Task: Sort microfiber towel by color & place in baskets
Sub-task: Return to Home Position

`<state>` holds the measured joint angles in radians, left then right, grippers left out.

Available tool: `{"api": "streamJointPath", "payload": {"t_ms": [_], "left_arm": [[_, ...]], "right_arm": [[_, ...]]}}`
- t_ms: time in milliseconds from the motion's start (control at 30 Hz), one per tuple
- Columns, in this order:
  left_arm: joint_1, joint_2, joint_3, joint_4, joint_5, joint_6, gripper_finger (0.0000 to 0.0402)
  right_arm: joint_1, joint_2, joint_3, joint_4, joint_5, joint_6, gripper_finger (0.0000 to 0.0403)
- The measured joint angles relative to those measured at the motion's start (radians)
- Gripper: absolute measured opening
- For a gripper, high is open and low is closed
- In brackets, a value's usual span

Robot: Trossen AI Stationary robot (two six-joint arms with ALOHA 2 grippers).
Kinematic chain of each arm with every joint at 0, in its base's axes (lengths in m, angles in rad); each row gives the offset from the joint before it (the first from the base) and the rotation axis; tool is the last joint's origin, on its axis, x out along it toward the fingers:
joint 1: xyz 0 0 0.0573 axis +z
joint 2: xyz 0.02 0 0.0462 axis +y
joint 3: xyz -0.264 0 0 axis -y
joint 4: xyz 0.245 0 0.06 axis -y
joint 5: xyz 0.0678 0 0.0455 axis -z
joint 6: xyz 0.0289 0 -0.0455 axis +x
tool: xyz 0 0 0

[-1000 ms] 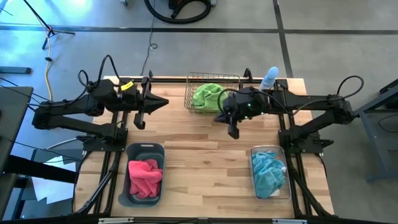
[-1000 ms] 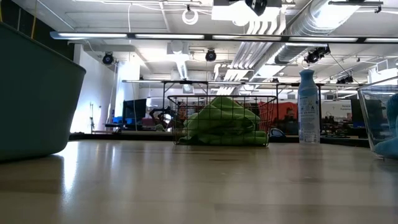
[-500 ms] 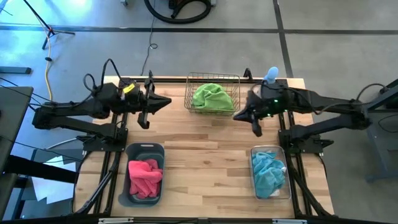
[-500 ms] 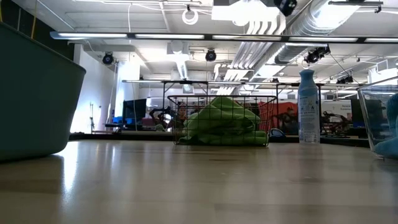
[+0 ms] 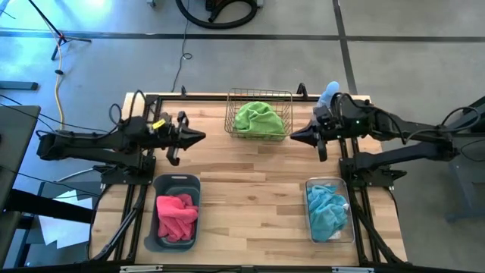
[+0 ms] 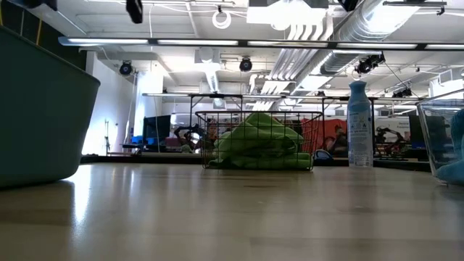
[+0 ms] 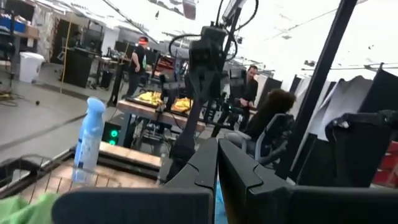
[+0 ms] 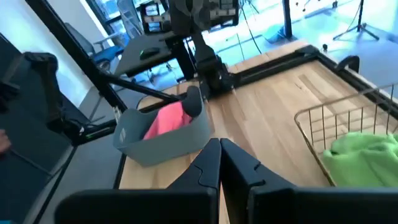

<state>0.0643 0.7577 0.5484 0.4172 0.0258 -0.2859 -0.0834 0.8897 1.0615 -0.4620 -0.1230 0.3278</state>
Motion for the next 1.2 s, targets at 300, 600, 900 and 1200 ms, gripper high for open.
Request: {"api": "streamJointPath", "payload": {"t_ms": [300,600,900,1200], "left_arm": [[0.0,-0.289,-0.144,-0.056,-0.02,0.027,0.0],[0.0,-0.421,-0.314,0.054,-0.037,0.008,0.0],[0.0,-0.453,-0.463,0.268,-0.031,-0.045,0.0],[0.0,-0.488,-0.538,0.263,-0.078,-0.065,0.0]], "right_arm": [[-0.001,0.013,0.0,0.037,0.003,0.048,0.0],[-0.001,0.011,0.0,0.139,0.034,0.12,0.0],[-0.001,0.008,0.0,0.138,0.063,0.144,0.0],[-0.001,-0.045,0.001,0.13,0.063,0.133,0.0]]}}
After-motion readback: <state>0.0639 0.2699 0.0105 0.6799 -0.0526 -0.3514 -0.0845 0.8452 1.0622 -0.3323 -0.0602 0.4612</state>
